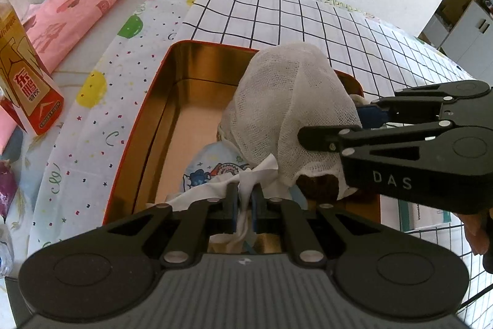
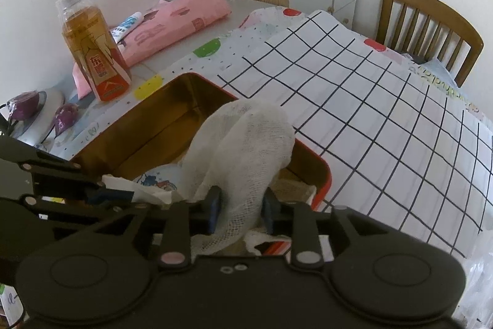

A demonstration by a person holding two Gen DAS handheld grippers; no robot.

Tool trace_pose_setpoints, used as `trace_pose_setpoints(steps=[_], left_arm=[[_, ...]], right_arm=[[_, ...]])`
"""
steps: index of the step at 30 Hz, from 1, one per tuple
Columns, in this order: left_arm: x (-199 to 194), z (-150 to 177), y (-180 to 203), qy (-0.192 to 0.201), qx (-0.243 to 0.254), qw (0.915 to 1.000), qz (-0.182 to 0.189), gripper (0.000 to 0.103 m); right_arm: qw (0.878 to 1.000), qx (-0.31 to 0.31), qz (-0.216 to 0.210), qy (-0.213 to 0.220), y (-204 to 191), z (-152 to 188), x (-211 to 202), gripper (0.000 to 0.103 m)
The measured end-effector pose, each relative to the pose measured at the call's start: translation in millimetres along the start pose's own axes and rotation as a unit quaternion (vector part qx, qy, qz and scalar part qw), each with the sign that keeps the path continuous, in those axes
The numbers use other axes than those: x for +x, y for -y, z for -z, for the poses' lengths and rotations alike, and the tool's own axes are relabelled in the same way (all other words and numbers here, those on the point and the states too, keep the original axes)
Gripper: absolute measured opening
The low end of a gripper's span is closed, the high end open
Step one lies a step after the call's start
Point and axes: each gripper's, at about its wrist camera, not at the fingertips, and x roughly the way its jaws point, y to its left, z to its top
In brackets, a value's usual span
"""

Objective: Organize soft objects
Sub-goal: 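Carry the white cloth and mesh bag with both tools over the tin box, then open both tools to drop the cloth and mesh bag into the tin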

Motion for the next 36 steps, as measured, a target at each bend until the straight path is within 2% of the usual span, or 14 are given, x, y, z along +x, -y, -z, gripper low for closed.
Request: trace_pose_setpoints(steps=[1, 7, 9, 10, 12, 14, 19, 22, 28, 32, 36], left_arm=[[-0.2, 0.3, -0.2, 0.001, -0.001, 1.0000, 0.002, 0.010], [-3.5, 1.1, -3.2, 0.004, -0.012, 0.9999, 0.005, 0.011], [-5.7, 2.1, -3.6, 0.005, -0.013, 0.9999, 0.004, 0.012], [-6.6, 2.1, -3.6, 0.007, -0.014, 0.9999, 0.004, 0.015], [-9.5, 3.1, -4.1, 0.011, -0.017, 0.9998, 0.008, 0.031], [-12.4, 4.3, -4.3, 0.016, -0.021, 0.9996, 0.012, 0.056], [-21.5, 6.9, -2.5, 0.026, -0.021, 0.9994, 0.008, 0.057], [-30.5, 8.3, -1.2, 0.037, -0.017, 0.9992, 0.004, 0.064], [-57.4, 9.6, 6.8, 0.070, 0.005, 0.9976, -0.004, 0.068], [-76.8, 10.8, 15.7, 0.094, 0.023, 0.9953, 0.000, 0.077], [-92.5, 12.9, 24.2, 0.115, 0.038, 0.9926, 0.009, 0.079]], right_arm=[[1.000, 0.000, -0.002, 0.000, 0.2, 0.3, -0.3, 0.039], [1.000, -0.004, -0.004, 0.011, -0.7, 0.4, -9.1, 0.050], [1.000, -0.001, -0.005, 0.016, 0.3, 0.1, -13.7, 0.057], [1.000, -0.001, -0.006, 0.019, 0.8, 0.0, -16.0, 0.059], [1.000, 0.000, -0.010, 0.024, 1.0, 0.6, -21.9, 0.060], [1.000, -0.001, -0.011, 0.029, 0.7, 1.3, -27.8, 0.062], [0.999, 0.002, -0.010, 0.045, 0.9, 3.5, -44.8, 0.065], [0.998, 0.007, -0.012, 0.060, 2.1, 5.9, -59.9, 0.069], [0.995, 0.018, -0.021, 0.096, 2.6, 14.9, -96.3, 0.081], [0.992, 0.025, -0.022, 0.118, 1.8, 24.4, -120.4, 0.085], [0.990, 0.029, -0.021, 0.138, 0.6, 34.5, -142.0, 0.089]])
